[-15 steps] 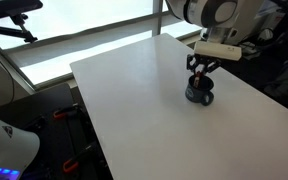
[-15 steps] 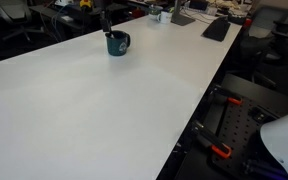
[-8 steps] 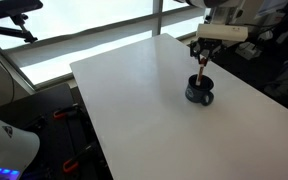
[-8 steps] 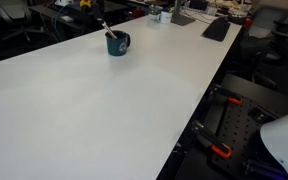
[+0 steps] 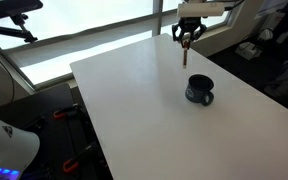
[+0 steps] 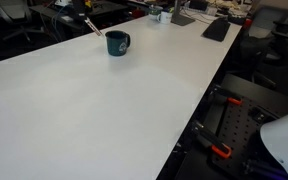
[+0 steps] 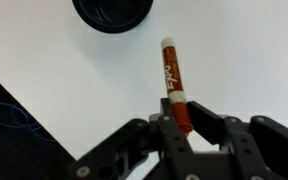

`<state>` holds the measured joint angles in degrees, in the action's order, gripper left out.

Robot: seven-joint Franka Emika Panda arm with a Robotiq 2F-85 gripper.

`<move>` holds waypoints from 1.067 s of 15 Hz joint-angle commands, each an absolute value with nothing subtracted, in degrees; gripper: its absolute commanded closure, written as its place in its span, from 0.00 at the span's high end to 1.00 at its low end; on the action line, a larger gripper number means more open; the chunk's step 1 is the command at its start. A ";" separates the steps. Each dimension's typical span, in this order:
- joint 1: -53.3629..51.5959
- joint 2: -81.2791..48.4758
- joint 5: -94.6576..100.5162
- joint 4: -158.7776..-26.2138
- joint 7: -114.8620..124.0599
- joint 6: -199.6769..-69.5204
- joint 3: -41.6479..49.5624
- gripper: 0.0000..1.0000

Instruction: Remove the marker from the cup and put it on the table

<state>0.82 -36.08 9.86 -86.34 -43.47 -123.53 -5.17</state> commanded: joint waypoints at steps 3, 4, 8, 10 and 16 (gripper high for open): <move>-5.37 -32.69 23.72 -104.02 -41.36 -132.91 -3.54 0.06; -6.06 -33.35 25.75 -105.68 -40.44 -133.71 -3.30 0.06; -7.14 -35.45 31.17 -109.97 -38.88 -134.00 -2.92 0.06; -6.22 -36.36 30.44 -108.12 -39.98 -132.20 -4.05 0.24; -6.24 -36.77 31.30 -109.11 -39.85 -132.37 -3.73 0.36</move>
<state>-6.48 -36.72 31.15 -109.24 -39.92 -132.55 -3.44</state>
